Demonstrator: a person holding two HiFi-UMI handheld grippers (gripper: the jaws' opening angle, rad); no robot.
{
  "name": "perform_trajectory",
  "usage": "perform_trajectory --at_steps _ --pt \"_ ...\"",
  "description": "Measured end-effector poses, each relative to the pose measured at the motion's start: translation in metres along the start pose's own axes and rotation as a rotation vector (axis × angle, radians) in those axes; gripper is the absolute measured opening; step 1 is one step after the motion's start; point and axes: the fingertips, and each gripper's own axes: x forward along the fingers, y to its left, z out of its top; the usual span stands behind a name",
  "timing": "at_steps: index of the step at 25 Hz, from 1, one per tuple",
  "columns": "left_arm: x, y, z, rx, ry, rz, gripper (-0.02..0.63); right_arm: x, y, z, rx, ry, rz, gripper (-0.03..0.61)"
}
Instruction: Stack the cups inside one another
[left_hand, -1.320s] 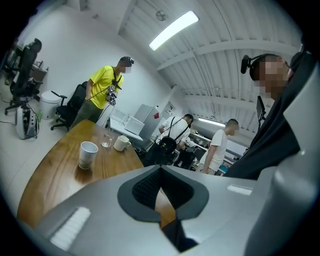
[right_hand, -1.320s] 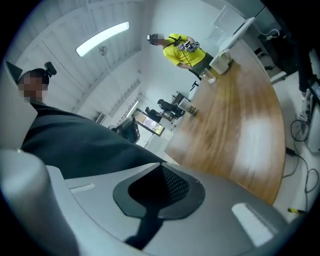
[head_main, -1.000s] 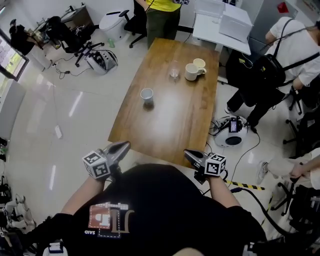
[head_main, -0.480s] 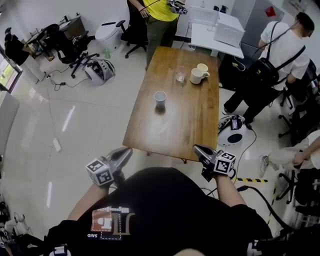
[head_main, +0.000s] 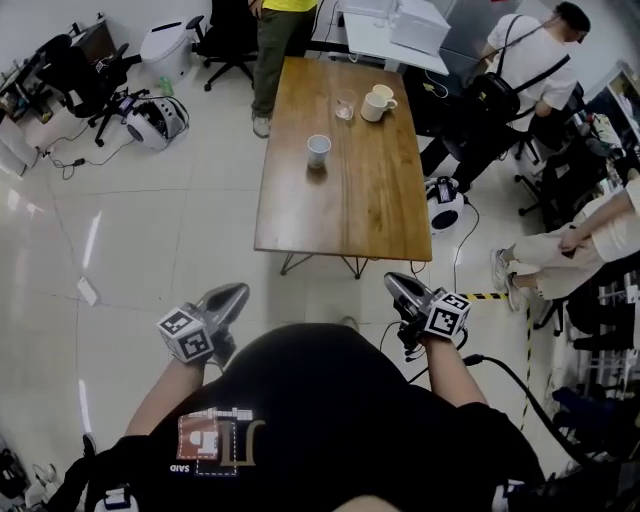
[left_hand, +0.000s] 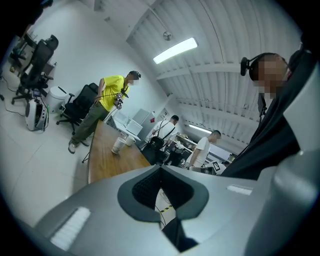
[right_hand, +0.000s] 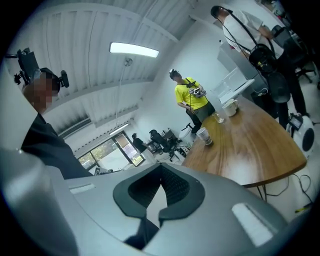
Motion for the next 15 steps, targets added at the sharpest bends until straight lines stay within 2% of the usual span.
perform_trajectory --at_steps 7,11,15 --pt "0.003 -0.046 -0.012 0.008 -0.014 -0.077 0.002 -0.062 0.015 0.002 -0.001 -0.057 -0.072 0.014" --pt "0.005 -0.070 -0.029 0.028 -0.006 -0.088 0.002 -0.086 0.020 -0.003 -0.024 -0.062 -0.053 0.014" --pt "0.028 -0.119 -0.053 0.038 0.012 -0.073 0.002 -0.134 0.015 -0.012 -0.034 -0.048 -0.019 0.014"
